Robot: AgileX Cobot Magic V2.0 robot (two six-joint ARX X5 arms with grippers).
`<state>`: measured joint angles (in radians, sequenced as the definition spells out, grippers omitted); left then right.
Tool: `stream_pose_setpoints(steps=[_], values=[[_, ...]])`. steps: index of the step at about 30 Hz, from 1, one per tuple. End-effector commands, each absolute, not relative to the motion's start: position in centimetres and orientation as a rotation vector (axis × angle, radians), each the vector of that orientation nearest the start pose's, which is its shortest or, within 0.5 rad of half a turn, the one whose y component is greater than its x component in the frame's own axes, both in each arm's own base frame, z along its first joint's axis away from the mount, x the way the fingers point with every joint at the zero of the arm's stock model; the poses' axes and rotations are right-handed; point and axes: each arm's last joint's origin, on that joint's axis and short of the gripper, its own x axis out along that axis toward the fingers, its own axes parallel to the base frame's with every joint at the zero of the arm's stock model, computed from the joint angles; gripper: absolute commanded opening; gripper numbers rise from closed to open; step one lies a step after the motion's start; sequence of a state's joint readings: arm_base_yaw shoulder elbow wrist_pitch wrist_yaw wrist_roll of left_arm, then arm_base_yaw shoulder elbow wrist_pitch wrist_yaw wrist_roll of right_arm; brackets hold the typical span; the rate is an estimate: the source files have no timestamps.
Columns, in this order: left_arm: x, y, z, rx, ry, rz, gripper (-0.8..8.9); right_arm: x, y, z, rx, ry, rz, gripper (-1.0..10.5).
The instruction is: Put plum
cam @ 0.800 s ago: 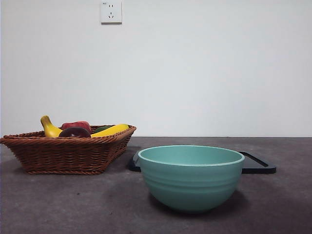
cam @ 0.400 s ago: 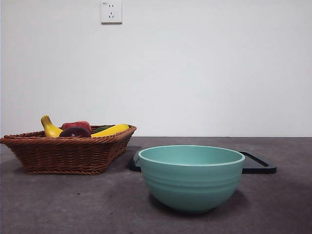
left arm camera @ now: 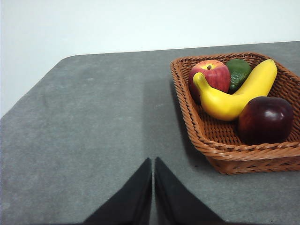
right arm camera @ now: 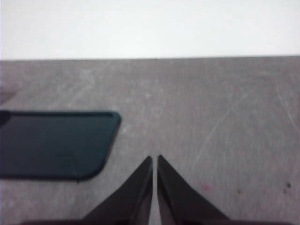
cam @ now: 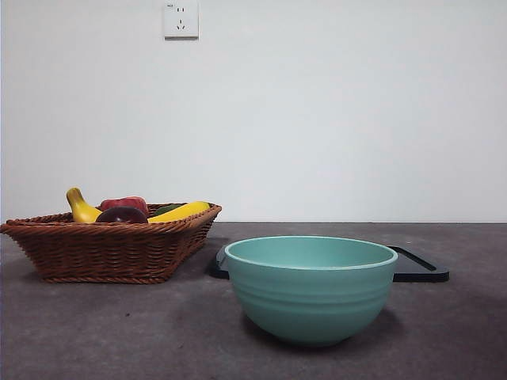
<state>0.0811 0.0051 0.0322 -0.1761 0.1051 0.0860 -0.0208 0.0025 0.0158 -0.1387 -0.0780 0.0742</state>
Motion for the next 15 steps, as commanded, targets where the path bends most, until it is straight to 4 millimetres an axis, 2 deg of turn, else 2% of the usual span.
stream_pose_setpoints(steps=[1,15], values=[[9.54,0.49,14.96,0.061,0.175,-0.028,0.07,9.58,0.01,14.98,0.075,0.172,0.049,0.1],[9.54,0.49,14.96,0.061,0.175,-0.028,0.07,9.61,0.01,15.19,0.074,0.151,0.05,0.1]])
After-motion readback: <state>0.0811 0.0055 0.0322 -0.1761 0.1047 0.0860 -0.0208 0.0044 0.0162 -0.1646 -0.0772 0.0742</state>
